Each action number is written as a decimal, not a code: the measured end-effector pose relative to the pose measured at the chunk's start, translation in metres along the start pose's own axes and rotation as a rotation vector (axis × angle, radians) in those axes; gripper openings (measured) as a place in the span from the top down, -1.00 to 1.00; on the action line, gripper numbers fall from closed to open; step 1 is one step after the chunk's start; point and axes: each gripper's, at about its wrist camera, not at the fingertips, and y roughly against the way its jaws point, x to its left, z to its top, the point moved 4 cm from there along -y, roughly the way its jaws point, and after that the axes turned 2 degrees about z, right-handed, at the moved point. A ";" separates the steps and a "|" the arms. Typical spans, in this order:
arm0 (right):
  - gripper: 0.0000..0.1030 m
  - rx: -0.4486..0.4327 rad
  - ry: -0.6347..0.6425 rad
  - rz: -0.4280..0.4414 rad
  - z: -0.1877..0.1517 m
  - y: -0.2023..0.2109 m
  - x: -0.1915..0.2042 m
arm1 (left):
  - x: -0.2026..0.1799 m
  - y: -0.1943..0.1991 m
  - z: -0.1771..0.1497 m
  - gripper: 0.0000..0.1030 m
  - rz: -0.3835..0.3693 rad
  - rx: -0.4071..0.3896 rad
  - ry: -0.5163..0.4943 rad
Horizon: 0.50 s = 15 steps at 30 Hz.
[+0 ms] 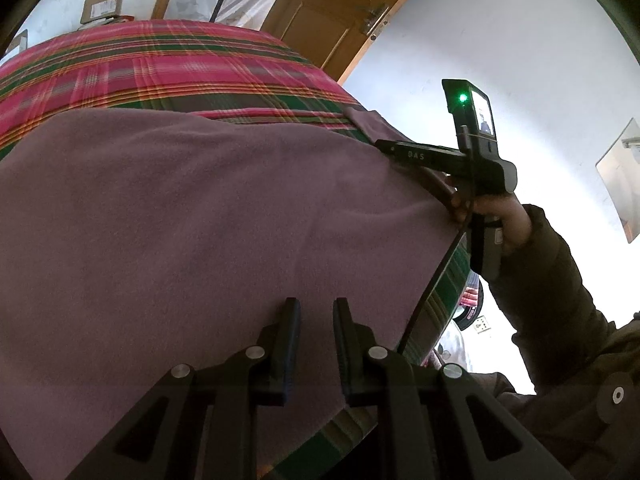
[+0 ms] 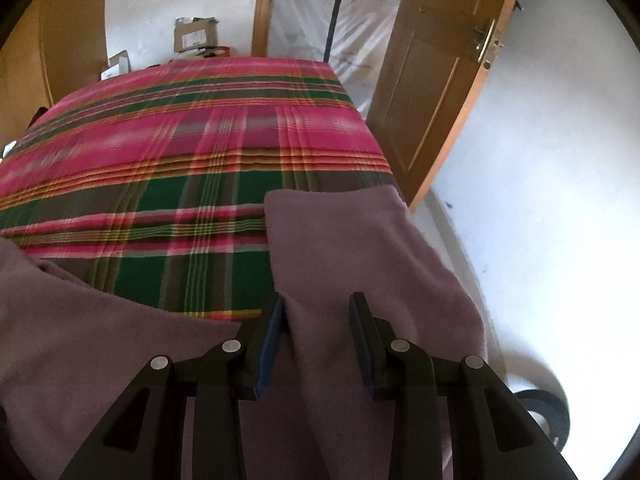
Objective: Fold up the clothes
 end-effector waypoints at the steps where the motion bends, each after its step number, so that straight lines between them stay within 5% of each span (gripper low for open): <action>1: 0.43 0.000 -0.007 0.008 -0.001 0.000 0.000 | 0.000 0.000 0.000 0.66 0.001 0.000 0.000; 6: 0.84 -0.024 -0.044 0.037 -0.004 0.005 -0.008 | -0.001 -0.001 0.001 0.66 0.009 -0.002 0.000; 15: 0.93 -0.107 -0.094 0.060 -0.006 0.031 -0.025 | -0.004 -0.003 0.001 0.66 0.034 -0.002 -0.005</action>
